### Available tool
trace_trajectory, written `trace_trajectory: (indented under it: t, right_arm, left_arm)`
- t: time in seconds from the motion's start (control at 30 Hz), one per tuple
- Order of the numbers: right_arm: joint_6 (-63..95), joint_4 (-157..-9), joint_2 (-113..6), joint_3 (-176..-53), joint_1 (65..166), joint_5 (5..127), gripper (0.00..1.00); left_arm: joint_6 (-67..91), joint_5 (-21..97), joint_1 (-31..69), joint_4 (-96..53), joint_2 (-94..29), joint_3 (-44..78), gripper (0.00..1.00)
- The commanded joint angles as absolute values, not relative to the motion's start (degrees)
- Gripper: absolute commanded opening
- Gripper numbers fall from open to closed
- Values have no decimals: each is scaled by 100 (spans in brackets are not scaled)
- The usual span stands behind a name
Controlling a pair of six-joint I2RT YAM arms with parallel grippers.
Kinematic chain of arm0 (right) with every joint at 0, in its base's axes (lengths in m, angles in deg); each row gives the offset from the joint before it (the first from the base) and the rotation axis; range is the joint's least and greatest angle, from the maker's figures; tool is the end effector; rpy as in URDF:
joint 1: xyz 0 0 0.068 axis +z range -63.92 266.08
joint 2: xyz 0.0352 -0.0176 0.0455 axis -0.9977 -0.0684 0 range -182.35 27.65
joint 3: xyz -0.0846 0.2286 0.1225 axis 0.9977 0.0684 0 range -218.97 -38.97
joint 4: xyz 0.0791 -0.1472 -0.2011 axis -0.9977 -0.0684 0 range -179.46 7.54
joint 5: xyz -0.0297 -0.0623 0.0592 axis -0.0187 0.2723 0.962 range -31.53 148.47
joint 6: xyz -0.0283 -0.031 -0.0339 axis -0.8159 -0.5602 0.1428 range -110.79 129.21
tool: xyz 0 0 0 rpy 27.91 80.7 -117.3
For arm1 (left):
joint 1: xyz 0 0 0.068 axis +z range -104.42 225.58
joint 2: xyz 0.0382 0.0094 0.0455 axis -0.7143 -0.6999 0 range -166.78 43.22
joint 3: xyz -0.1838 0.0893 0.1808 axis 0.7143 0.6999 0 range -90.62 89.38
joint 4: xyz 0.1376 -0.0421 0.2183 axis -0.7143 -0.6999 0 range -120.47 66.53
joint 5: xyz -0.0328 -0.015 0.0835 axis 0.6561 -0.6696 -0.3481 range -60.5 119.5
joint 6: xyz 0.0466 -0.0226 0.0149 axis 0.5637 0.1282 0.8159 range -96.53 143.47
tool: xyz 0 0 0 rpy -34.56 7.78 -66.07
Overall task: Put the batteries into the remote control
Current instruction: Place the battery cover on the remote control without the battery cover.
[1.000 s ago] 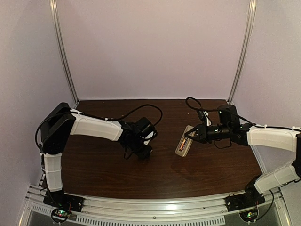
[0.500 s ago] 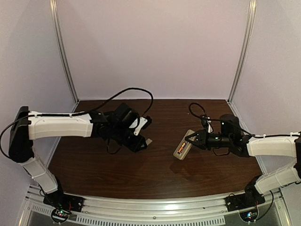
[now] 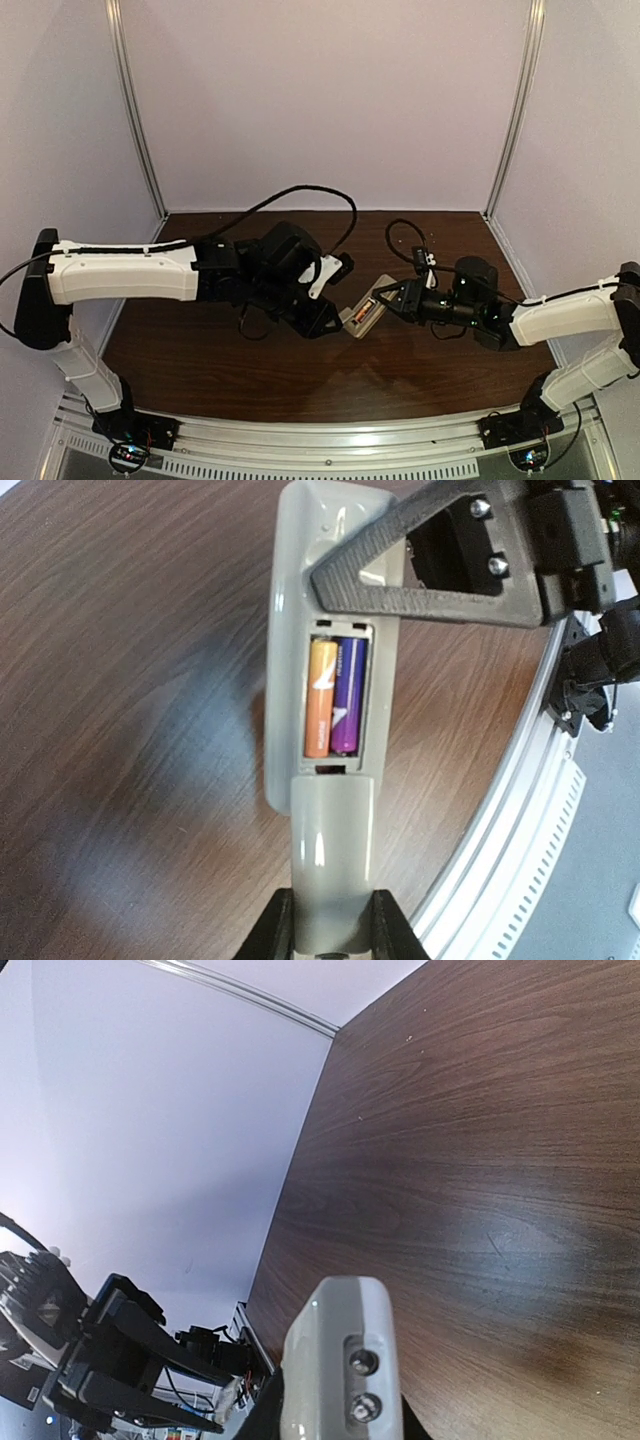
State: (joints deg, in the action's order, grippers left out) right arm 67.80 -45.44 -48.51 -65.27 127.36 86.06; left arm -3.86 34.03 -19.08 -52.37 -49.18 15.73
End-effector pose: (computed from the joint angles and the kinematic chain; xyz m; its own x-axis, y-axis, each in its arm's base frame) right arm 0.1871 0.1863 0.1977 -0.8757 0.2378 -0.4203 -0.3391 0.3168 0.8858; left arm 0.1498 -0.3231 0.2746 -0.7052 0.4195 -0.5716 0.6753 0.6430 -0.3613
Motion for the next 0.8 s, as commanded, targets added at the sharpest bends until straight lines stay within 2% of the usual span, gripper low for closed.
trace_trajectory:
  t: [0.0,0.77]
  right_arm:
    - [7168,-3927,-4903,-6331,12937,8028,0]
    - [7839,-2907,-5757,-6255,13536,7769,0]
  left_arm:
    - [-505,3054,-2013,-5512,-5217,1186,18]
    - [60,2397,-2269,-6084,-5999,434,19]
